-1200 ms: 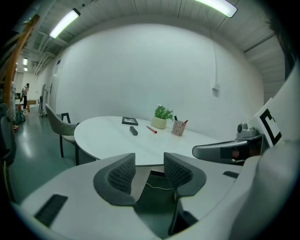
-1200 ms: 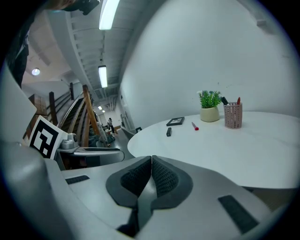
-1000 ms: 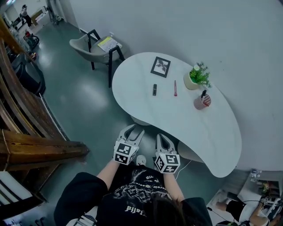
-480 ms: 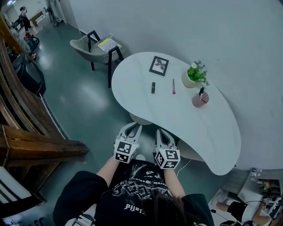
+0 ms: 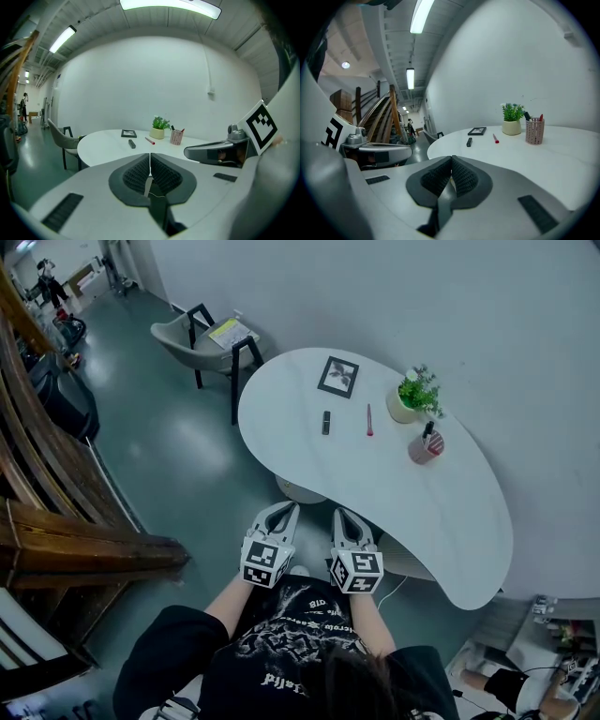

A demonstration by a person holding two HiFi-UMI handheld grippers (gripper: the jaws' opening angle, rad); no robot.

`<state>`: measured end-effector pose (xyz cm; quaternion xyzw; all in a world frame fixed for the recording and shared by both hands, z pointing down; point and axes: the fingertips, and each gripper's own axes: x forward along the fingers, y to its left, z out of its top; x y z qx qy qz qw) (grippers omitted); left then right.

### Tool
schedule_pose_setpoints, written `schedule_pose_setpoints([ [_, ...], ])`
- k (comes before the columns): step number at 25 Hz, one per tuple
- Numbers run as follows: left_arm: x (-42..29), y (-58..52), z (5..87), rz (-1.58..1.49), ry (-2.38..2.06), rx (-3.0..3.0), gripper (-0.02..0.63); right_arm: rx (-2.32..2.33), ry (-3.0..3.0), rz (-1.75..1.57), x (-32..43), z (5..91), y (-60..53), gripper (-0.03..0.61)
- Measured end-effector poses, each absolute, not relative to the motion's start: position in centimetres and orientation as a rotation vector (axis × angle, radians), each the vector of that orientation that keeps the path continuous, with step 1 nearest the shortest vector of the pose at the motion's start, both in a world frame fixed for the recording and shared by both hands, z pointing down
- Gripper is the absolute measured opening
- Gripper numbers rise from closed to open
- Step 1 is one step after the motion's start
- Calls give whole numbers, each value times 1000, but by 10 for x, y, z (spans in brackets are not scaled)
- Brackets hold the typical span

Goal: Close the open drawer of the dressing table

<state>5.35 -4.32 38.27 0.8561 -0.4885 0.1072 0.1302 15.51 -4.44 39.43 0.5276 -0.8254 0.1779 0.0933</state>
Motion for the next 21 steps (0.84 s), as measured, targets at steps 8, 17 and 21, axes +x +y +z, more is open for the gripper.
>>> schedule_pose_setpoints([
  [8, 52, -38, 388, 328, -1423, 2470, 25, 1549, -2404, 476, 160, 402, -42, 26],
  [17, 40, -35, 389, 321, -1433, 2462, 25, 1545, -2394, 439, 150, 400, -41, 26],
  [21, 36, -35, 390, 321, -1432, 2468, 25, 1548, -2396, 426, 145, 399, -43, 26],
])
